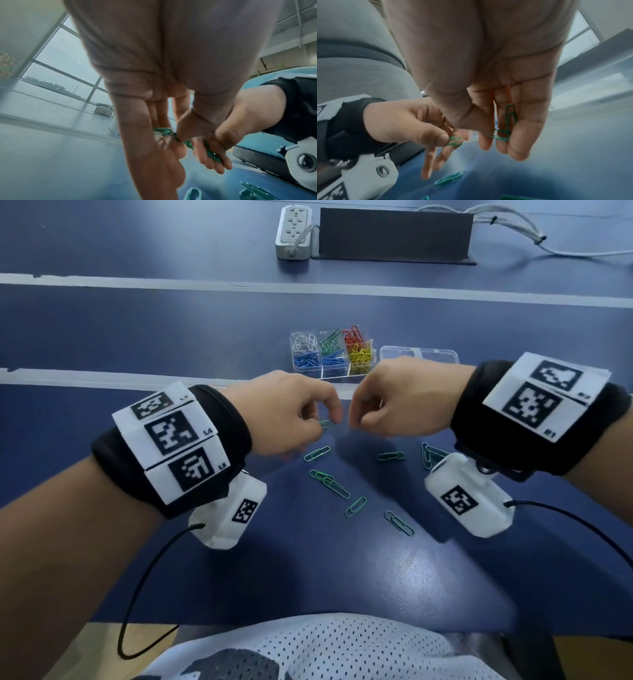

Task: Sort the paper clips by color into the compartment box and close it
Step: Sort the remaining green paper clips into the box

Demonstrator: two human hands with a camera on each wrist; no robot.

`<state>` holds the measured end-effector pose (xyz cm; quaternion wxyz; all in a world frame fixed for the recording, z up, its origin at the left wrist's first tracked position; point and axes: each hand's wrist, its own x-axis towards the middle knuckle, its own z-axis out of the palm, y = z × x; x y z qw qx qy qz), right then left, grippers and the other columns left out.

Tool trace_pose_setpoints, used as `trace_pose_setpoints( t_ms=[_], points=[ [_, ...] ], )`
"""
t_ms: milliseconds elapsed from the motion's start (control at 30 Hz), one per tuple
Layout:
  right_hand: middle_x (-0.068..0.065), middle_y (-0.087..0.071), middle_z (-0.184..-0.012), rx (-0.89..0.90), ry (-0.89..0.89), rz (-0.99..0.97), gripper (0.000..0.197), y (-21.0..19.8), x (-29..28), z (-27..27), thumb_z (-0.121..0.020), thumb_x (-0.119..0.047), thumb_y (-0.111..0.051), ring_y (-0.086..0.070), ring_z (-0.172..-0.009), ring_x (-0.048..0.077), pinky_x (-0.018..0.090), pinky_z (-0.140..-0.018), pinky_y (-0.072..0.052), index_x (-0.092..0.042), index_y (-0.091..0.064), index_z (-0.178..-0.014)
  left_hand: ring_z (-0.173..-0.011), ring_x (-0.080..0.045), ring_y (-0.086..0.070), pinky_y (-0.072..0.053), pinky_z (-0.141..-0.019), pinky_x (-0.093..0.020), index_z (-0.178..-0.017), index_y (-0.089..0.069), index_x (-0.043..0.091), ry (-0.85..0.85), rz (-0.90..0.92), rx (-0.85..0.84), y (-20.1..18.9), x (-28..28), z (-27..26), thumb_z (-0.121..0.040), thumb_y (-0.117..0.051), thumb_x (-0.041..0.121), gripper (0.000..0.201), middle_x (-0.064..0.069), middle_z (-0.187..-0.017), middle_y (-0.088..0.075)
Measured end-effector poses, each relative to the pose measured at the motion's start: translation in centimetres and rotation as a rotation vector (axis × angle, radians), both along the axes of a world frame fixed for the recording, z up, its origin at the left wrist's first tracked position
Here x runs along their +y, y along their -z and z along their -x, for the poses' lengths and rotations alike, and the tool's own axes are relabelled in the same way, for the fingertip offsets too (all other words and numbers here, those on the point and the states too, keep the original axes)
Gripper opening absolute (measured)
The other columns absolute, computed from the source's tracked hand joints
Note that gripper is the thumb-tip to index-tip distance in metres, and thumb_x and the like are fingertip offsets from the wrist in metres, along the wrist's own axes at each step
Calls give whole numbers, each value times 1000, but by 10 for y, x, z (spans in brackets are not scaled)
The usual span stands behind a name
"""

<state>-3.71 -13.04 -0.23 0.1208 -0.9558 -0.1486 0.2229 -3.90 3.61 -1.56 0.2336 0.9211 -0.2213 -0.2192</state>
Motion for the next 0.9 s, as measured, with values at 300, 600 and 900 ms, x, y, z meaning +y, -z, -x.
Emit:
trace_pose_setpoints(
  t_ms=[300,600,900],
  points=[
    [-15,-41,-60,-55,-295,203,20,5,-10,21,-77,-14,-61,-46,-71,15,21,-64,-36,-24,-68,-93,-59,-2,-43,-34,-54,-22,-76,-49,24,123,-232,-71,7,-19,-1,-76,-60,29,11,9,-64,-52],
    [-11,-47,-63,-82,-225,164,27,0,-5,14,-76,-15,-57,-51,-76,22,25,-69,-42,-26,-70,-97,-67,-14,-40,-34,-61,-24,-77,-47,25,169,-283,-192,4,-28,-3,-74,-59,11,19,12,-65,-41],
    [-2,-62,-80,-231,121,-47,23,-19,13,-64,-82,-18,-55,-56,-82,18,23,-73,-42,-26,-73,-93,-59,-7,-44,-36,-63,-20,-77,-53,26,79,-203,-156,0,-20,-19,-74,-56,11,16,11,-62,-47]
  ],
)
